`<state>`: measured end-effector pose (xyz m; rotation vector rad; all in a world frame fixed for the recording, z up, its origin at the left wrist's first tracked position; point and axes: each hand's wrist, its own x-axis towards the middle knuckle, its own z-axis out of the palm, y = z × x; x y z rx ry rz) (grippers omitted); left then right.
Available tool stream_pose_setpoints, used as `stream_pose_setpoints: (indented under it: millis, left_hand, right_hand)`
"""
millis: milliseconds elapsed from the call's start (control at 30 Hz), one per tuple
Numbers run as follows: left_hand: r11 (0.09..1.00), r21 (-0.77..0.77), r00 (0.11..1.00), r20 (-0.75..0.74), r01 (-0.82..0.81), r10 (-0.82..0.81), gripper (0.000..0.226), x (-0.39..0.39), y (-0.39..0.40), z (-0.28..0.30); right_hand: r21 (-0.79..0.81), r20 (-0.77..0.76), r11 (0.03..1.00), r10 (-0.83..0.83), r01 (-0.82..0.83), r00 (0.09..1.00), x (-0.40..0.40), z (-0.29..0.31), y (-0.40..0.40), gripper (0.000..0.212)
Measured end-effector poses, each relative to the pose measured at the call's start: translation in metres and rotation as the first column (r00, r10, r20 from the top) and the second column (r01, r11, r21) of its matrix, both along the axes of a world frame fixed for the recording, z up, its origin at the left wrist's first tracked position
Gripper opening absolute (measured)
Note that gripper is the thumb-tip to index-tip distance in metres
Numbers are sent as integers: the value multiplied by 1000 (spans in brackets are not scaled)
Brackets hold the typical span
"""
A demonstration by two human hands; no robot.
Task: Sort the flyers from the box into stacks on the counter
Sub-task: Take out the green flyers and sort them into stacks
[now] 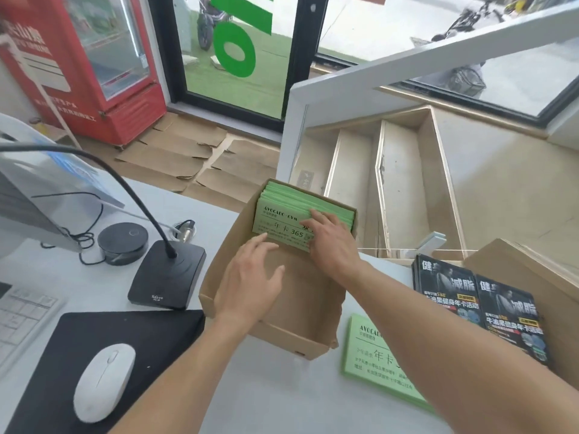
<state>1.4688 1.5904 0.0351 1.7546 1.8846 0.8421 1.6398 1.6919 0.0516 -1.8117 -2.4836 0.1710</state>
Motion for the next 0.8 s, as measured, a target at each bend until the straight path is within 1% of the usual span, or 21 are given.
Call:
stream_pose_setpoints:
  millis: [100, 200, 267, 367, 500, 700, 800]
  left_hand:
    - [1000, -16, 1000, -5, 2, -2, 44, 1, 2, -1]
    - [1000, -15, 1000, -17, 2, -2, 44, 1, 1, -2]
    - [1000, -19, 1000, -22, 4, -5, 43, 1, 1, -2]
    - [1000, -23, 999, -39, 12, -13, 43, 1, 1, -1]
    - [999, -31, 999, -48, 12, -14, 43, 1, 1, -1]
    - [999, -43, 999, -38, 12, -13, 42, 2, 1, 0]
    - [999, -47, 999, -41, 15, -17, 42, 2, 1, -1]
  right_hand:
    - [44, 20, 999, -7, 7, 1000, 0, -11, -2, 59]
    - [139, 75, 990, 11, -22, 997, 1, -16, -7, 61]
    - [193, 113, 980, 19, -41, 993, 2, -14, -9, 58]
    - [216, 161, 973, 43, -77, 986, -1, -11, -10, 54]
    - [165, 172, 982, 62, -91, 983, -2, -10, -12, 59]
    - [-10, 211, 996, 93, -93, 973, -3, -11, -11, 70]
    - [-23, 204, 995, 102, -100, 974, -2, -13, -13, 76]
